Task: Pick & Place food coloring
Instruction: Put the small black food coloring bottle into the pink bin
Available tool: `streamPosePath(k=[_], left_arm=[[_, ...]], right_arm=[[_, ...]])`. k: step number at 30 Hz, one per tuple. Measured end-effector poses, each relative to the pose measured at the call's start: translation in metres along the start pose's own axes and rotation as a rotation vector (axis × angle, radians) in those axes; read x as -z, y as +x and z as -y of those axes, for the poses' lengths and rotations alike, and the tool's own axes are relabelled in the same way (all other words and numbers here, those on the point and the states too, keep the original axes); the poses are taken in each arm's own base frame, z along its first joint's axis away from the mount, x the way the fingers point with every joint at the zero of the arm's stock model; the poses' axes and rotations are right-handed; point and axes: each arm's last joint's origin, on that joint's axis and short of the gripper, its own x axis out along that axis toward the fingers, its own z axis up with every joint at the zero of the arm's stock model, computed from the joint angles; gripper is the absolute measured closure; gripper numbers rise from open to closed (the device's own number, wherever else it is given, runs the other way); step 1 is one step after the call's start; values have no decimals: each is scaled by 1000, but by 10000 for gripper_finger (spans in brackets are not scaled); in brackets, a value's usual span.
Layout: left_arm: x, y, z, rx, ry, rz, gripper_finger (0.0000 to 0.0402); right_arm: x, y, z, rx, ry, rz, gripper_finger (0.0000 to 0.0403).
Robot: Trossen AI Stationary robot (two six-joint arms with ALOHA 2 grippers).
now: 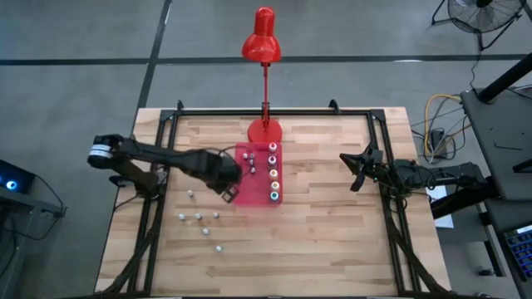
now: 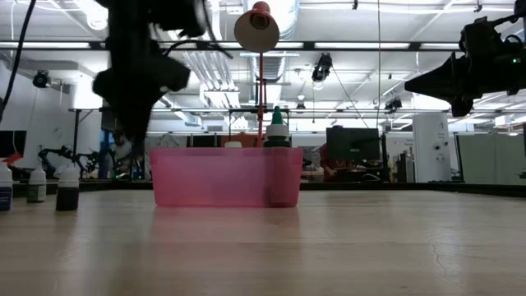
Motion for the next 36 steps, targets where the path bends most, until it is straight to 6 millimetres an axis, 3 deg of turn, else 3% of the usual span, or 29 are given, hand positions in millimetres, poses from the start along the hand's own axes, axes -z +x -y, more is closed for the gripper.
streamPosePath(k=[10,16,23,36], left_arm=[[-66,-37,-9,40,233,119,353],[-95,-39,-12,17,335,122,353],[-115,-22,-9,10,443,61,353],[-123,27,-6,-20,610,-4,353]], right_arm=[[0,0,0,0,0,0,394],[0,0,0,0,0,0,394],[0,0,0,0,0,1,394],[0,0,0,1,0,0,394]])
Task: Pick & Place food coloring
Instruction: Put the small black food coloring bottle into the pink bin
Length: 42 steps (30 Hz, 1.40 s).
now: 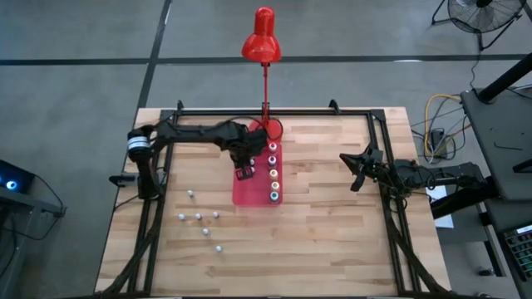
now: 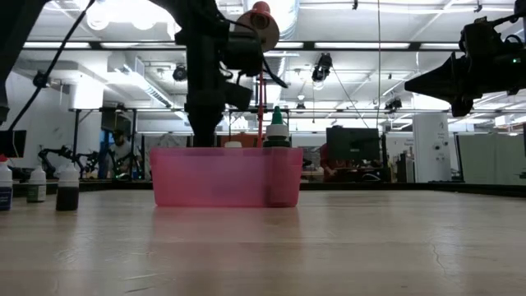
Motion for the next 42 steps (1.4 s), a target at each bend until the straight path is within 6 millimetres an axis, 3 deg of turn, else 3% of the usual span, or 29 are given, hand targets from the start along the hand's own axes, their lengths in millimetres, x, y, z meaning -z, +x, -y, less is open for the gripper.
streamPosePath(k=[15,33,42], left_arm=[[10,34,3,-19,31,43,353],[9,44,1,-45,64,41,352],[9,44,2,-15,63,43,331]], right_arm=[[0,0,0,0,0,0,394],[0,0,0,-1,0,0,394],[0,0,0,-1,0,0,394]])
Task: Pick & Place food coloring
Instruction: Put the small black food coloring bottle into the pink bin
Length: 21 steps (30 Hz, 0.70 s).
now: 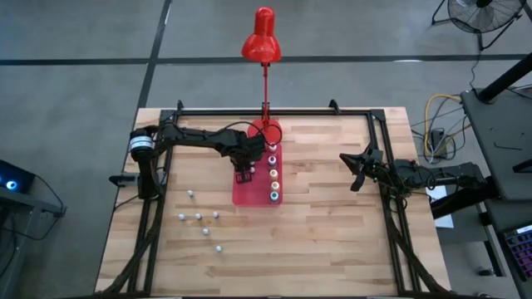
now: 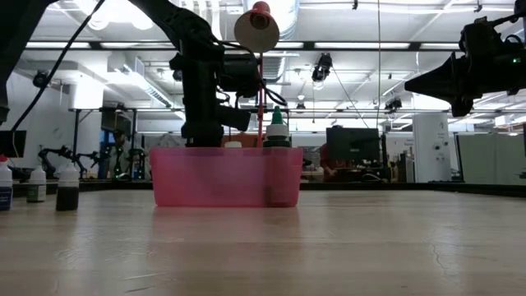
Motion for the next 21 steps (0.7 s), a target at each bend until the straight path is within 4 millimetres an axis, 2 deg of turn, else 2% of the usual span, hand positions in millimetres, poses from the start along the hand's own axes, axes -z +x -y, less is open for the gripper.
streamPosePath(k=[7,15,21], left_arm=[[0,0,1,35,-1,3,329],[-1,2,-2,-40,-2,20,328],[0,5,-2,-34,-6,20,327]], right_arm=[[0,0,0,0,0,0,394],[0,0,0,0,0,0,394],[0,0,0,0,0,0,394]])
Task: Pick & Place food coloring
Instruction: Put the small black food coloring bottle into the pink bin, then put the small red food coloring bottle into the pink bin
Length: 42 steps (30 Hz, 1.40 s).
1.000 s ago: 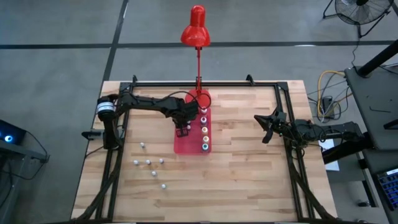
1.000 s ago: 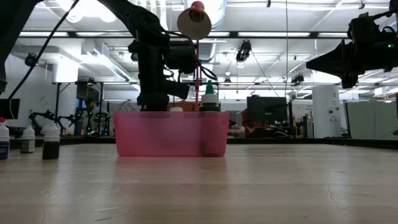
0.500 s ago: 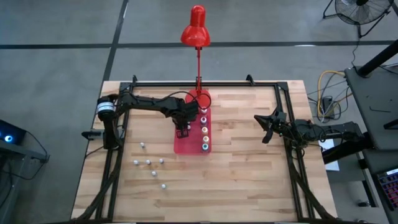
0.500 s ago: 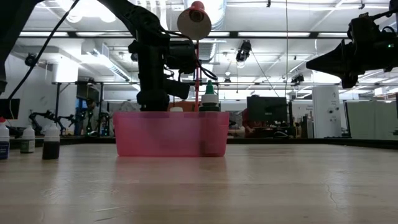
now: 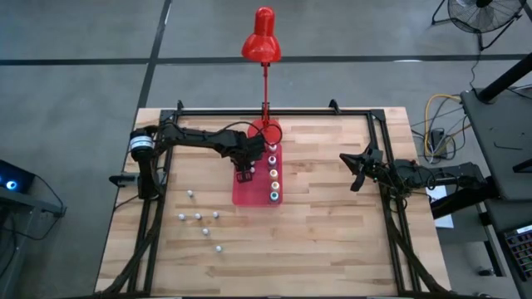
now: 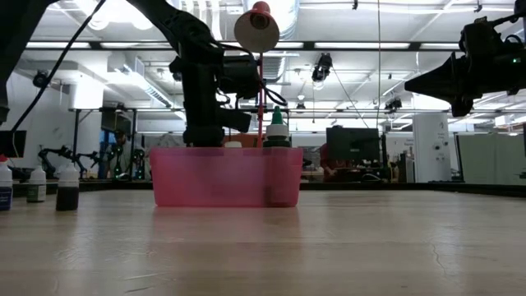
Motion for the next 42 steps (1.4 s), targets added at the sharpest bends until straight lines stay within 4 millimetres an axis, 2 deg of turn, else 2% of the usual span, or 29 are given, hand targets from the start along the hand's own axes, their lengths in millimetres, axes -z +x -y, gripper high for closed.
streamPosePath(k=[9,17,22,27,33,38,42], left_arm=[[1,0,1,30,2,-10,323],[3,0,1,32,-1,-24,283],[1,-9,-1,37,0,-63,263],[-4,-19,-2,46,-1,-71,261],[-12,-39,-4,58,-21,-89,261],[-20,-71,-5,50,-91,-51,261],[-18,-96,1,54,-205,-5,261]], right_arm=[[0,0,0,0,0,0,394],[0,0,0,1,0,0,394],[0,0,0,1,0,0,394],[0,0,0,1,0,0,394],[0,0,0,0,0,0,394],[0,0,0,0,0,0,394],[0,0,0,0,0,0,394]])
